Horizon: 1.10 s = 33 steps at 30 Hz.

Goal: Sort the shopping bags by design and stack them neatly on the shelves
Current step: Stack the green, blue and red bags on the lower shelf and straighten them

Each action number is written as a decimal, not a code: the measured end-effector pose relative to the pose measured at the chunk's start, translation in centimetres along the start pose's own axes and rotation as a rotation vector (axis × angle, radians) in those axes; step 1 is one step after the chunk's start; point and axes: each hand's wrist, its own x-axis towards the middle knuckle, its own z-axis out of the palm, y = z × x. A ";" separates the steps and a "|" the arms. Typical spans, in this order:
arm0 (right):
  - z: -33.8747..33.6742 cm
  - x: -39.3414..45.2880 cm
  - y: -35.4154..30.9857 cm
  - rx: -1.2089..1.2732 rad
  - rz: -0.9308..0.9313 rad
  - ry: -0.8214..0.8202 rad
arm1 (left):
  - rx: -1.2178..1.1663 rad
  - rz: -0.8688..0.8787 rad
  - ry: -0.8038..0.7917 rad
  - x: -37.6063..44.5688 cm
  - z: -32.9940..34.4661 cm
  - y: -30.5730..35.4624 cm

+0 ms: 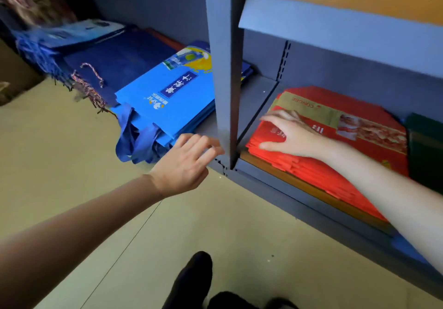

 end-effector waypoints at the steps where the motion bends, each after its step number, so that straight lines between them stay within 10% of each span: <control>1: 0.4 0.4 0.4 -0.067 0.010 -0.077 | -0.059 0.004 -0.001 0.5 0.7 0.9; 11: 0.8 -3.0 2.4 -0.101 0.250 -0.067 | -0.714 -0.717 -0.116 12.8 4.1 6.1; 17: -2.1 -8.8 6.3 0.202 0.586 0.235 | -0.651 -0.750 -0.450 15.6 7.4 5.1; 33: -2.2 -11.6 6.9 -0.231 0.843 -0.419 | -0.544 -0.649 -0.608 15.2 8.1 4.6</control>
